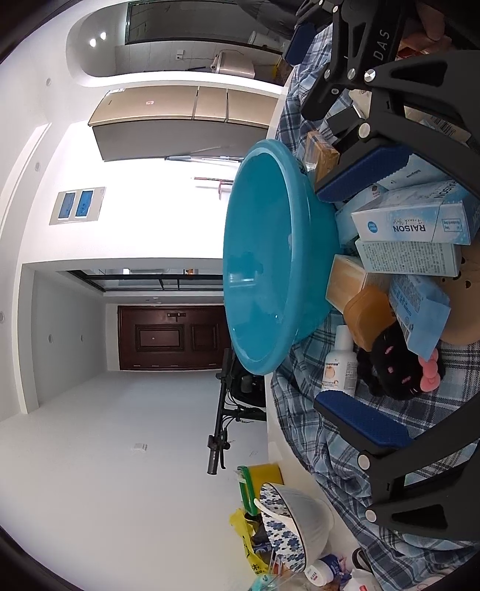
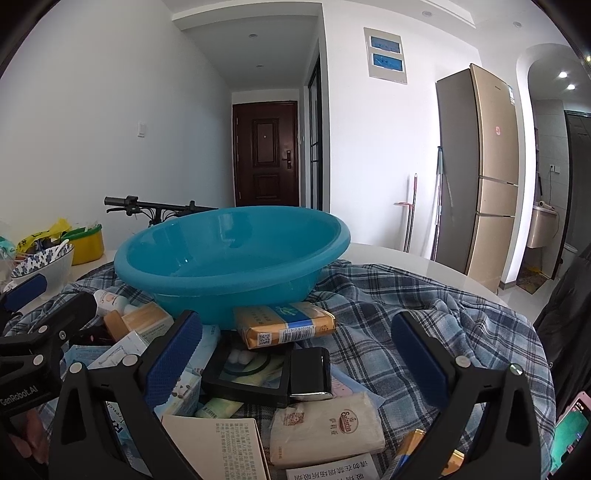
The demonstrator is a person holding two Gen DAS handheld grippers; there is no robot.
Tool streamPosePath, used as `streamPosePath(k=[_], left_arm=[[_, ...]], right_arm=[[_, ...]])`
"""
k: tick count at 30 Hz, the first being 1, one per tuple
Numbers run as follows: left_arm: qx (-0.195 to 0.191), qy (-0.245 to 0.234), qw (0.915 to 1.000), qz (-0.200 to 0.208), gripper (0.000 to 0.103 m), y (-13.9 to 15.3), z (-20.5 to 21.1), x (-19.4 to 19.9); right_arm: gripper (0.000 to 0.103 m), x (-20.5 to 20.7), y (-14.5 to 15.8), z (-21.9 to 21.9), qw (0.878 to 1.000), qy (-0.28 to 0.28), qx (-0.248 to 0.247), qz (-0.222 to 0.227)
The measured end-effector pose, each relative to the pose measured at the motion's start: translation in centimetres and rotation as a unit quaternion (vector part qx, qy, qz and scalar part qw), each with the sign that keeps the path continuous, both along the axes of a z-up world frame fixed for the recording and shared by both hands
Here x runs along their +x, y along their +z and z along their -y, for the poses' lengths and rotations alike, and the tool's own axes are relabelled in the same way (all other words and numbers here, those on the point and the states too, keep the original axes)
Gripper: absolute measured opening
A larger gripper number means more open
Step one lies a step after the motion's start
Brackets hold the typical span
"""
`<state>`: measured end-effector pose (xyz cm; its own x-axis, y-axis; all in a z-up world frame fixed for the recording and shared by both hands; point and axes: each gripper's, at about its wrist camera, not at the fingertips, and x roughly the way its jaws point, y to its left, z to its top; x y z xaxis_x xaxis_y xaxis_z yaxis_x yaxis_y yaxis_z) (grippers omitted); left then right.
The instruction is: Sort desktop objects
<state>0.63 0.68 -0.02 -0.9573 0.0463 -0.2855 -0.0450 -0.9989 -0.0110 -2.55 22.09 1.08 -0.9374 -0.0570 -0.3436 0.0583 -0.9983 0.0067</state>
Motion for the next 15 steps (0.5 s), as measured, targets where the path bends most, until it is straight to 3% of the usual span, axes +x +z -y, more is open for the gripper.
streamPosePath(k=[15], left_arm=[[-0.002, -0.005, 1.0000, -0.001, 0.103, -0.08, 0.01, -0.17]], right_arm=[[0.102, -0.12, 0.07, -0.29, 1.000, -0.002, -0.006, 0.003]])
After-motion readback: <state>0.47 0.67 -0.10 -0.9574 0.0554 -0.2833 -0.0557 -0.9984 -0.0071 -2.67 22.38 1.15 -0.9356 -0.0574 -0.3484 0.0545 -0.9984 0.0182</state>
